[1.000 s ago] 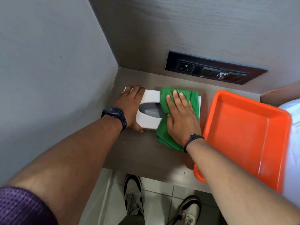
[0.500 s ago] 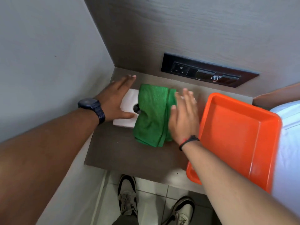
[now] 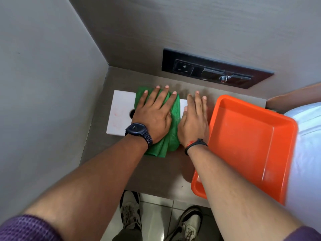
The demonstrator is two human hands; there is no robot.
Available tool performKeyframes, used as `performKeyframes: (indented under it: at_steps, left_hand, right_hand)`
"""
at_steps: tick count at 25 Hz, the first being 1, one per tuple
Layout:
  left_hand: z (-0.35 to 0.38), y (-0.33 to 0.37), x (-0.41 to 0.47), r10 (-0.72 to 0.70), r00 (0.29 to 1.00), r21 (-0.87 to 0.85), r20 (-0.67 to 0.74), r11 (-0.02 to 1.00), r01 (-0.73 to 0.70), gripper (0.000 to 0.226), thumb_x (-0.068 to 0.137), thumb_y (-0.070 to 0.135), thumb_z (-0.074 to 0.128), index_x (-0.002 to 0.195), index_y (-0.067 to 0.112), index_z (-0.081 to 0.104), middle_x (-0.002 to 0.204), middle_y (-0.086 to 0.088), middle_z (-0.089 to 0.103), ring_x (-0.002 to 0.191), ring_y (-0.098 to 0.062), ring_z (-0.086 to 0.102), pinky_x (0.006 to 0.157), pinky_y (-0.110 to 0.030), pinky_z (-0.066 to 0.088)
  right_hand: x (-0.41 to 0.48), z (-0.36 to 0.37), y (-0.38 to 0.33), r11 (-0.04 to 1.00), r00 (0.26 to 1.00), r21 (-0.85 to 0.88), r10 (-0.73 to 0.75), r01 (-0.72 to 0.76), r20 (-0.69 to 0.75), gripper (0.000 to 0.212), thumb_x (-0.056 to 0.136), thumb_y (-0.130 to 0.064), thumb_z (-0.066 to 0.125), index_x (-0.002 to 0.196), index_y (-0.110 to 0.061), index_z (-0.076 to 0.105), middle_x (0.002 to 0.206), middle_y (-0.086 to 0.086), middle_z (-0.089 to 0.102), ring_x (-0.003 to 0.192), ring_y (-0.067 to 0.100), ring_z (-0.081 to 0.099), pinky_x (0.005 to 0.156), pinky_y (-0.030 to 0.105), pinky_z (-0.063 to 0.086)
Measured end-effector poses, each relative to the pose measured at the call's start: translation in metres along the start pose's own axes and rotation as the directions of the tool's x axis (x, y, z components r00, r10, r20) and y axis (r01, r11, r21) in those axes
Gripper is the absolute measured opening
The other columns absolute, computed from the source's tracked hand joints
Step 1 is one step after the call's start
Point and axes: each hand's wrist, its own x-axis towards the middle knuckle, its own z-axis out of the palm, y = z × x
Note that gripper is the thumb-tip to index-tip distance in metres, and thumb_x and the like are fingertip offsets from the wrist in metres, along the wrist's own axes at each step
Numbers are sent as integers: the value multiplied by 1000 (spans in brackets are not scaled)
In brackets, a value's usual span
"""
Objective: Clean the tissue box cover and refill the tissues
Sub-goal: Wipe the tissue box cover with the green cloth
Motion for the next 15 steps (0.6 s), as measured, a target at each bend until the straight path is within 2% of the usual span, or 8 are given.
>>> performKeyframes:
  at_steps: [9, 12, 15]
  left_hand:
    - [-9, -29, -21, -100, 995, 0, 21, 995, 100, 66, 85, 22, 38, 149, 20, 24, 157, -5, 23, 144, -28, 17, 116, -45, 6]
    - [-8, -11, -30, -95, 995, 11, 36, 995, 95, 69, 81, 26, 31, 149, 16, 25, 157, -5, 22, 145, -27, 15, 117, -46, 4]
    - [-7, -11, -26, -62, 998, 38, 28, 997, 61, 72, 81, 34, 34, 150, 15, 22, 157, -6, 22, 145, -26, 15, 117, -48, 5]
  right_hand:
    - [-2, 1, -1, 1000, 1000, -30, -9, 9, -8, 47, 97, -17, 28, 142, -9, 38, 157, 10, 26, 147, 29, 13, 118, 45, 18]
    - [-2, 2, -2, 999, 1000, -48, -24, 23, -12, 47, 96, -15, 30, 141, -8, 38, 156, 11, 28, 146, 31, 13, 119, 44, 16]
    - [-2, 3, -2, 998, 1000, -61, -20, 18, -18, 46, 96, -16, 30, 141, -8, 39, 156, 11, 29, 146, 30, 14, 119, 43, 15]
